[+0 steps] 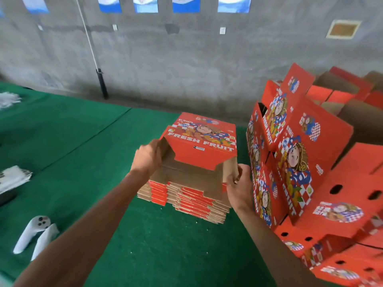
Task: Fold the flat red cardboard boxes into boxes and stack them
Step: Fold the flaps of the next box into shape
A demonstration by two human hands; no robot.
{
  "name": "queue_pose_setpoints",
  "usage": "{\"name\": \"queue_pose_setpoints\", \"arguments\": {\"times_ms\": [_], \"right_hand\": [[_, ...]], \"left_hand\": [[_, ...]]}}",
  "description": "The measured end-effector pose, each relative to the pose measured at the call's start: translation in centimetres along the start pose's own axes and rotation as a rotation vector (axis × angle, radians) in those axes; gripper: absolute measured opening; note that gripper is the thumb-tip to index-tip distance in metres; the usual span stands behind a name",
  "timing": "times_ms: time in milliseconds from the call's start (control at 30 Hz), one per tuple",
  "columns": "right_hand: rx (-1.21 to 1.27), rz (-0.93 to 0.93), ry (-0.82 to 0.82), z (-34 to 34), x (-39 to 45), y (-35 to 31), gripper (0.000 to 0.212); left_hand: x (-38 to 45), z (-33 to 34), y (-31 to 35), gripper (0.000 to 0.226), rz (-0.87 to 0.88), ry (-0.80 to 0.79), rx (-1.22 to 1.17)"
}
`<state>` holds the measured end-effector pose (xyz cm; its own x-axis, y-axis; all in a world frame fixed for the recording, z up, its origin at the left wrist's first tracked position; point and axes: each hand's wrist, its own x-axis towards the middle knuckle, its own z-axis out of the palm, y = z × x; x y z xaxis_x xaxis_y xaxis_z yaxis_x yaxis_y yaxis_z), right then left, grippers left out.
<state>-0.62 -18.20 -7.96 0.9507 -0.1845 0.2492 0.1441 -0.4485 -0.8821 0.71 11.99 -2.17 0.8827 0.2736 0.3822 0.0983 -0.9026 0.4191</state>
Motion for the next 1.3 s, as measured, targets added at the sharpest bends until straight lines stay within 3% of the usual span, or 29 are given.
{"name": "queue_pose_setpoints", "arguments": {"times_ms": [233, 333, 467, 600, 667, 867, 1133, 1300], "right_hand": [[-0.182, -0.436, 0.202, -9.1, -3.1, -7.9, 0.026], [-0.241, -0.420, 0.045, -13.4, -5.1, -10.8, 0.036], [-0.339, -0.502, 0.002, -17.8, -6.9, -13.0, 0.019], [-0.437, -0.429, -0.136, -21.2, -6.5, -11.9, 0.012], [-0.496, -0.367, -0.173, -23.1, -6.8, -10.5, 0.022], [-0.581, -0.281, -0.088, -30.7, -8.5, -5.1, 0.033], [-0.572, -0.258, 0.030, -43.3, -10.7, 3.3, 0.010], [-0.537, -0.211, 0.044, -50.5, -12.4, 8.7, 0.023]], "left_hand": [[-4.8, -12.2, 2.5, 0.023, -0.033, 0.374, -0.564], [-7.8, -16.9, 3.2, 0.012, -0.014, 0.468, -0.707], [-9.8, -19.8, 4.5, 0.011, -0.063, 0.410, -0.924], [-10.9, -17.5, 6.9, 0.025, -0.097, 0.313, -0.967], [-12.1, -15.3, 8.2, 0.025, -0.124, 0.256, -0.972], [-16.7, -8.5, 13.8, 0.026, -0.150, 0.108, -0.946], [-22.6, -1.5, 26.0, 0.032, -0.062, 0.032, -0.905], [-26.5, 1.5, 33.1, 0.033, -0.028, 0.029, -0.834]]}}
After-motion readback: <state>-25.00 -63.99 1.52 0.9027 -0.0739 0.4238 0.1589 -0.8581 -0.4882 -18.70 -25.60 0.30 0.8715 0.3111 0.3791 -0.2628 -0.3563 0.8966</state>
